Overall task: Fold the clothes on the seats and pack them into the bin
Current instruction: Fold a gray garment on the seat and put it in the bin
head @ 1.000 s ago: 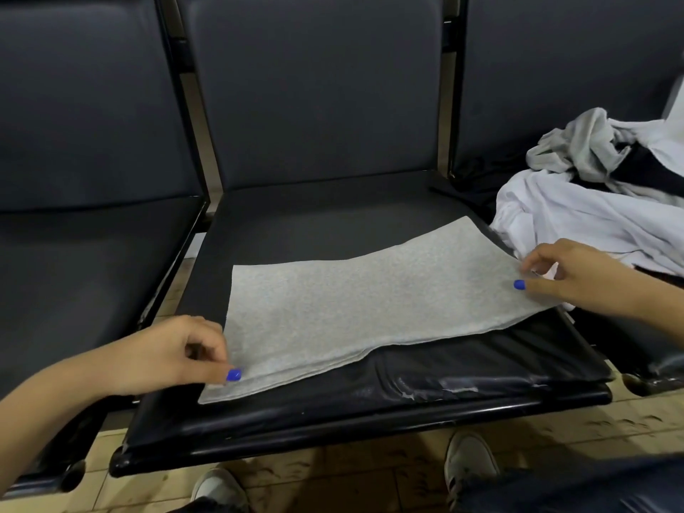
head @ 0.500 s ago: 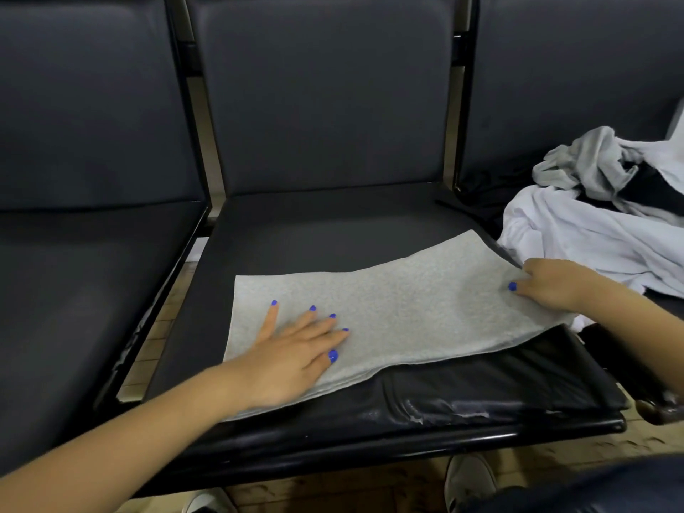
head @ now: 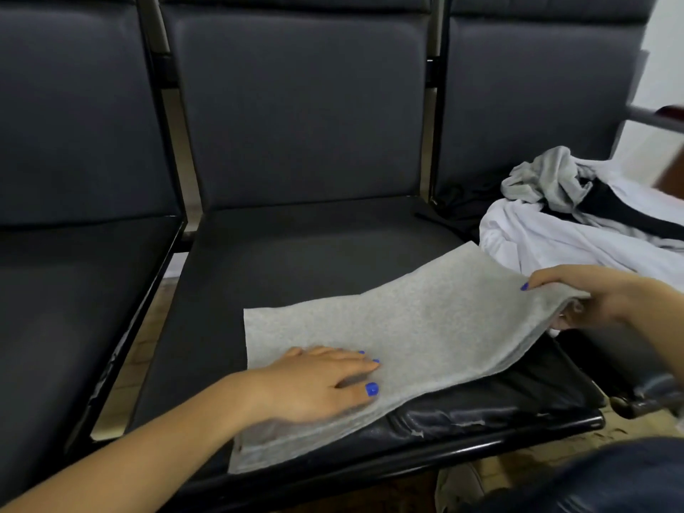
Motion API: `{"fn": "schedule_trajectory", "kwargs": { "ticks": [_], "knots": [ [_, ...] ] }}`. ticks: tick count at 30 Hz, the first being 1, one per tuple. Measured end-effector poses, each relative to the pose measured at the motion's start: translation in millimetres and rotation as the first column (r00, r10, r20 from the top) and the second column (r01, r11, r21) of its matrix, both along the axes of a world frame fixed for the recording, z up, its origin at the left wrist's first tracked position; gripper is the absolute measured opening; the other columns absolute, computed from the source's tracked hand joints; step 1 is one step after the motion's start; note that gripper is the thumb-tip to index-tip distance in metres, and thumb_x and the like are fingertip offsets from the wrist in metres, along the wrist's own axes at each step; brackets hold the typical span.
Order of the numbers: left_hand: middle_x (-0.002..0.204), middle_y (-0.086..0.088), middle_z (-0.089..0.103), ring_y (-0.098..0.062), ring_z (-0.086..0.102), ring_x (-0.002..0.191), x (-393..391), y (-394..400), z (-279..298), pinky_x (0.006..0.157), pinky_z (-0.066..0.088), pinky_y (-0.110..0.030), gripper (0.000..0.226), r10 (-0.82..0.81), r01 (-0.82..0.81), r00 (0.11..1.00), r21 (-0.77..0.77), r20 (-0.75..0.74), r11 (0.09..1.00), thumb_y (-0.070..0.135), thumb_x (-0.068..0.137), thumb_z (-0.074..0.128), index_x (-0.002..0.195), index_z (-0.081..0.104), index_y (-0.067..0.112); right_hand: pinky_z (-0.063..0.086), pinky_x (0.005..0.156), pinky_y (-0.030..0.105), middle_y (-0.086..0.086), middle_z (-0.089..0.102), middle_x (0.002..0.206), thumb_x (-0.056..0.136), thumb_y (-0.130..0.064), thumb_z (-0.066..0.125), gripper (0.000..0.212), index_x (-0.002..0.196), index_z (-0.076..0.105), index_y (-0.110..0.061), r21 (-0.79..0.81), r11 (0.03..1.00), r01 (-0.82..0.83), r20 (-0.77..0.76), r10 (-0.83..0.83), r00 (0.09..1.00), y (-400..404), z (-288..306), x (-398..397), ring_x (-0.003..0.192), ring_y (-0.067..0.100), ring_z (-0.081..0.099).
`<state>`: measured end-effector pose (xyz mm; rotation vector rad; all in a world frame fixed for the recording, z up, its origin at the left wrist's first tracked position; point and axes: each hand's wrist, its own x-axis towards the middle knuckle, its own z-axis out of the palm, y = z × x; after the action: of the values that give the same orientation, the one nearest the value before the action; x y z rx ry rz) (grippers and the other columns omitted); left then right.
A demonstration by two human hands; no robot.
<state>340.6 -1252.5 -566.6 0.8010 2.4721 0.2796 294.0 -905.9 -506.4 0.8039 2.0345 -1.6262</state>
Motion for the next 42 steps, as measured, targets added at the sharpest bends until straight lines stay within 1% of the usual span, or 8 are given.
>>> {"fn": "schedule_trajectory", "kwargs": {
  "ticks": [4,8,17,24,29,35,39,42],
  "knots": [
    [0.103,0.005,0.066,-0.013,0.06,0.097,-7,-1,7,0.101,0.043,-0.042,0.034,0.182,-0.212,0.975,0.297,0.127,0.931,0.054,0.096,0.037,0.083,0.06,0.031,0.044,0.052,0.026,0.009,0.057,0.054,0.033,-0.008,0.076,0.023,0.051,0.062,-0.007,-0.163,0.982,-0.099,-0.069,0.089,0.994,-22,18,4,0.045,0.021,0.055],
    [0.086,0.0,0.074,-0.018,0.07,0.072,-18,-10,32,0.082,0.049,-0.031,0.025,0.548,-0.687,0.708,0.614,0.446,0.388,0.03,0.1,0.045,0.096,0.068,0.019,0.05,0.043,0.02,0.005,0.061,0.055,0.004,-0.008,0.082,0.057,0.058,0.064,-0.008,-0.28,0.945,-0.167,-0.257,0.094,0.962,-53,37,0,0.044,0.015,0.06],
    [0.111,-0.018,0.065,-0.032,0.066,0.09,-27,-42,26,0.069,0.056,-0.041,0.027,0.393,-0.913,0.267,0.361,0.88,-0.189,0.019,0.101,0.041,0.119,0.055,0.004,0.051,0.051,0.023,0.012,0.053,0.076,0.05,-0.009,0.065,0.052,0.1,0.05,-0.011,-0.282,0.707,-0.648,-0.242,0.601,0.762,-161,45,-2,0.059,0.02,0.059],
    [0.086,-0.014,0.067,-0.026,0.064,0.065,-28,-43,10,0.05,0.055,-0.031,0.038,0.471,-0.959,0.175,0.259,0.864,-0.118,0.033,0.102,0.034,0.101,0.06,0.005,0.048,0.048,0.021,0.008,0.056,0.055,0.082,0.002,0.034,0.018,0.07,0.043,-0.009,-0.143,0.526,-0.838,-0.094,0.836,0.54,-245,-4,9,0.046,0.016,0.055],
    [0.097,-0.013,0.068,-0.024,0.063,0.081,-34,-44,9,0.066,0.048,-0.032,0.052,0.47,-0.954,0.18,0.27,0.864,-0.132,0.047,0.1,0.033,0.111,0.06,0.004,0.045,0.046,0.023,0.004,0.057,0.051,0.086,-0.007,0.041,0.048,0.132,0.041,0.005,0.114,0.357,-0.927,0.048,0.93,0.364,-278,-27,25,0.034,0.011,0.044],
    [0.075,-0.004,0.074,-0.018,0.071,0.064,-34,-57,8,0.057,0.053,-0.029,0.044,0.48,-0.956,0.275,0.291,0.833,0.043,0.053,0.094,0.045,0.103,0.061,0.013,0.038,0.045,0.021,-0.003,0.057,0.073,0.087,-0.009,0.05,0.055,0.141,0.037,-0.014,0.212,0.413,-0.886,-0.191,0.906,0.377,-271,-24,29,0.053,0.009,0.045],
    [0.073,-0.005,0.056,-0.012,0.054,0.053,-36,-64,-4,0.046,0.045,-0.026,0.021,0.747,-0.885,0.384,0.446,0.542,0.131,0.007,0.093,0.055,0.109,0.048,0.018,0.038,0.066,0.013,-0.01,0.055,0.09,0.093,-0.016,0.048,0.035,0.126,0.057,-0.023,0.604,0.38,-0.701,-0.266,0.925,0.272,-251,-28,29,0.075,0.001,0.049],
    [0.089,-0.011,0.059,-0.02,0.059,0.065,-35,-70,-11,0.048,0.051,-0.032,0.038,0.785,-0.851,0.438,0.484,0.438,0.204,-0.004,0.089,0.053,0.119,0.045,0.019,0.031,0.105,0.032,0.0,0.044,0.136,0.097,-0.03,0.044,0.041,0.138,0.046,-0.031,0.797,0.099,-0.596,-0.079,0.995,0.06,-236,-39,35,0.123,0.017,0.038]
  ]
}}
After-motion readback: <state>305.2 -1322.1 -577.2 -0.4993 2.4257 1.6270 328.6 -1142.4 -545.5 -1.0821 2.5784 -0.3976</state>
